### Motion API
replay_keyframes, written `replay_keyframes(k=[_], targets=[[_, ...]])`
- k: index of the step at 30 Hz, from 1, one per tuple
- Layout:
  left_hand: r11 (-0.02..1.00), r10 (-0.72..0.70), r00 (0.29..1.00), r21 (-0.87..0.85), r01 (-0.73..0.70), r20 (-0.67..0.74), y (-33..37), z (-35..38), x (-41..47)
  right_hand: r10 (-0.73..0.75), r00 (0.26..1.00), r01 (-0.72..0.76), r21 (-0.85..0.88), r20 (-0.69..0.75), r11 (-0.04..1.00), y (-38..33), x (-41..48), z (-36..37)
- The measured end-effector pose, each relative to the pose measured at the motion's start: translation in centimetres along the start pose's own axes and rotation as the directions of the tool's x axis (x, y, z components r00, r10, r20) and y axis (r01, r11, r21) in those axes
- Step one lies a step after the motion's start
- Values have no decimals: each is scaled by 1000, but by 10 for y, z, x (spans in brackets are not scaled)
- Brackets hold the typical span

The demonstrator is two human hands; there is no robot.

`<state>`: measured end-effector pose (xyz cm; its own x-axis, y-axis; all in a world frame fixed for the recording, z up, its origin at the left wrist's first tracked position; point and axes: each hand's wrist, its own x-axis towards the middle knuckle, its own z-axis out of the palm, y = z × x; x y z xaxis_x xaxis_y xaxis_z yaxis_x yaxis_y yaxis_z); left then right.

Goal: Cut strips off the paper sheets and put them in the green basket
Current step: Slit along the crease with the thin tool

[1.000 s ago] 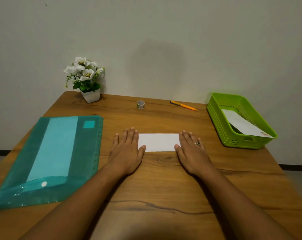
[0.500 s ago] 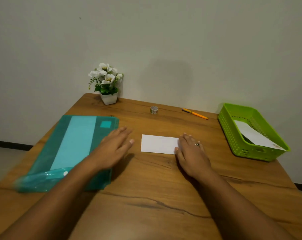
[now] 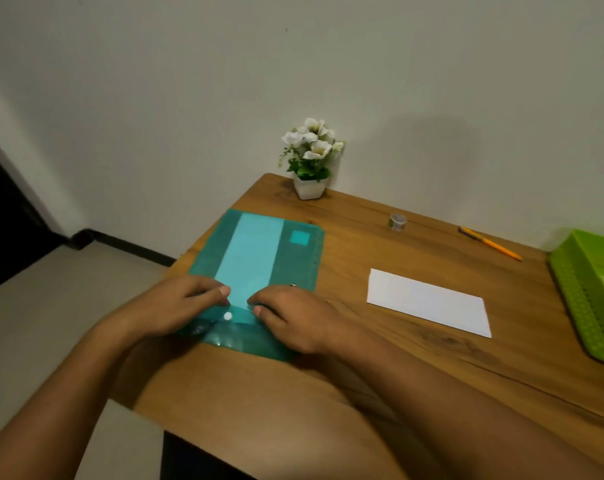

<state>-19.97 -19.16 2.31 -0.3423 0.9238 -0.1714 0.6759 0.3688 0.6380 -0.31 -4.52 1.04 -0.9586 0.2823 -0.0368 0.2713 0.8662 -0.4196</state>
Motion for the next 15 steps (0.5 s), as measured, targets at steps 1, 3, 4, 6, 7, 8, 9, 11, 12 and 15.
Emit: replay_keyframes(k=[1,3,4,6,7,8,9,11,12,15], targets=[[998,-18,1000,-60,18,2,-1,-1,-2,-2,1000,2,14,3,1000,-3,5,1],[988,-41,998,-148,47,41,-4,-4,-6,17,1000,-17,65,-5,998,-2,12,2],[987,-27,996,-154,40,84,-6,-5,-8,24,1000,-23,89,-4,996,0,14,1],[996,26,986,-85,-12,165,-13,-3,-10,11,1000,-14,104,25,994,3,14,-1],[999,46,982,-14,-44,182,-16,-2,-12,-2,999,-3,93,44,996,4,12,-2],[996,59,983,58,-70,174,-21,2,-14,-15,998,11,71,57,997,5,10,-1],[989,79,987,114,-96,141,-24,7,-16,-24,998,21,45,63,999,5,9,0],[970,109,994,213,-114,32,-26,15,-20,-41,998,41,-3,49,999,4,6,5],[960,143,989,247,-134,-21,-27,20,-21,-58,998,59,-36,36,998,3,5,7],[909,260,957,366,-197,-131,-29,29,-21,-111,994,111,-152,14,982,-1,4,12]])
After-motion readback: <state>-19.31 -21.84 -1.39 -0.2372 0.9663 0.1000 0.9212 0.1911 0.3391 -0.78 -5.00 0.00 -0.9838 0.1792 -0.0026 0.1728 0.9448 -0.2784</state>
